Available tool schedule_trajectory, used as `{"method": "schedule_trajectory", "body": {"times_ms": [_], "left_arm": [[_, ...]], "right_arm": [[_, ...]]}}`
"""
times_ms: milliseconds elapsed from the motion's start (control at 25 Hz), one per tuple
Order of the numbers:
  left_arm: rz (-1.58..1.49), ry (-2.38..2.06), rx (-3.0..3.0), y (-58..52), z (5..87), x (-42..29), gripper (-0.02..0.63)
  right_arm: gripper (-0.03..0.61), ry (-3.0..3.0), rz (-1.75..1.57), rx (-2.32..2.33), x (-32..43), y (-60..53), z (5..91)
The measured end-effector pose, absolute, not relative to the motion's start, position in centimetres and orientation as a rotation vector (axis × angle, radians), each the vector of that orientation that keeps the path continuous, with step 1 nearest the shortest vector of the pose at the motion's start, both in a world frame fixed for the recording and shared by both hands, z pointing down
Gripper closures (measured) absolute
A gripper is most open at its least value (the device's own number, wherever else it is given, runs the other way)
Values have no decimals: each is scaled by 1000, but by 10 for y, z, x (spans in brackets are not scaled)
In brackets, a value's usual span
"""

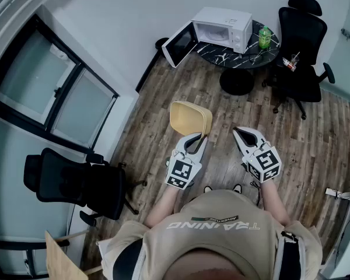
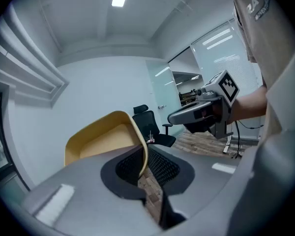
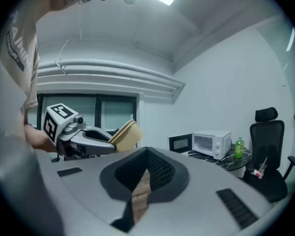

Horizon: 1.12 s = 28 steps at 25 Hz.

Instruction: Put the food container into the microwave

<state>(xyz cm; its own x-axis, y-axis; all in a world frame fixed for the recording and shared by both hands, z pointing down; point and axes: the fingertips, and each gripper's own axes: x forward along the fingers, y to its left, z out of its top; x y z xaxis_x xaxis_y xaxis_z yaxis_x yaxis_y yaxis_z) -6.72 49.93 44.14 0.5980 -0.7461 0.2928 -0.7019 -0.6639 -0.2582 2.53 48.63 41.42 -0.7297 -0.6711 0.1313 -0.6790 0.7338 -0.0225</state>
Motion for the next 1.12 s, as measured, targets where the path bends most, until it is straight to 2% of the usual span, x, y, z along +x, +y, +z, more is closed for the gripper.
{"method": "schedule_trajectory", "body": {"times_ms": [640,1120], "left_arm": [[-521,1191,-2708,471,440,-84,578],[-602,1188,-2783,444,481,-125,578]], "right_arm": [[568,-2796,49,1104,5,465,411],[568,-2739,92,1109,-30,427,443]]}}
